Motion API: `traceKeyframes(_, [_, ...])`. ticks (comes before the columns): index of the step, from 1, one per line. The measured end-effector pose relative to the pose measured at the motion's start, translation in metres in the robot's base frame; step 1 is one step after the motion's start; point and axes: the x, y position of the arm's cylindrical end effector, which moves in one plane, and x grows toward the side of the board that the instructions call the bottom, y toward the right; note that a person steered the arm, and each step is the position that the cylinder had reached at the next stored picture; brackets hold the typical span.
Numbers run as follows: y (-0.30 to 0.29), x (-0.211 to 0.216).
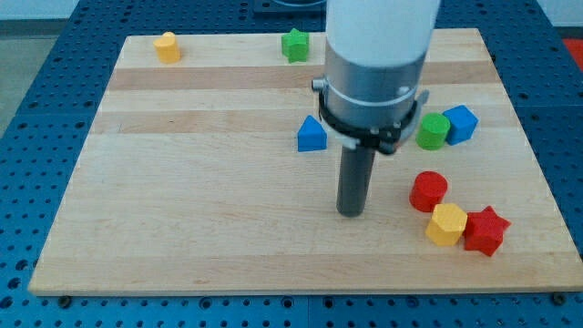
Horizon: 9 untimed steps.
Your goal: Move the yellow hexagon to the right of the red circle
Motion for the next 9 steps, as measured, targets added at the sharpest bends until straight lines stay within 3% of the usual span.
traceKeyframes(2, [0.038,0.056])
traceKeyframes(4, [0.088,0.067])
traceKeyframes(9, [0.100,0.020])
